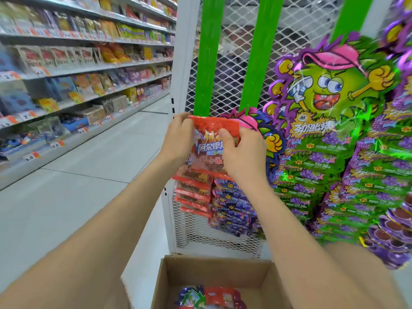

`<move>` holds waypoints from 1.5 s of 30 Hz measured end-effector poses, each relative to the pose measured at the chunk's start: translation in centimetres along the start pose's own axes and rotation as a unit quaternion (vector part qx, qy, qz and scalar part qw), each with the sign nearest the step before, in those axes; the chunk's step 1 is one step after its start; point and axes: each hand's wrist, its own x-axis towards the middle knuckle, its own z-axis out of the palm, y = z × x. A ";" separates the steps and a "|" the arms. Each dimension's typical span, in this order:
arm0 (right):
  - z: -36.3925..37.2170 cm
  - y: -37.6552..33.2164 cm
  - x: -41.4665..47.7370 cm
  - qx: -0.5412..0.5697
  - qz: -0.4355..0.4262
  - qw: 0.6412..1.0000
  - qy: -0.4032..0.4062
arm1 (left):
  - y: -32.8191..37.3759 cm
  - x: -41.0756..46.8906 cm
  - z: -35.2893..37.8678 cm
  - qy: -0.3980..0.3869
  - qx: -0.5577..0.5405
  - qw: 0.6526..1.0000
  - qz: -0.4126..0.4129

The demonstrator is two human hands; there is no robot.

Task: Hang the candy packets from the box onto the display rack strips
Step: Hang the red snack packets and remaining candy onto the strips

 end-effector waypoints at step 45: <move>3.2 1.4 0.7 -0.020 0.055 0.998 -0.023 | -1.4 -2.3 -1.6 -0.104 -0.065 0.992 -0.003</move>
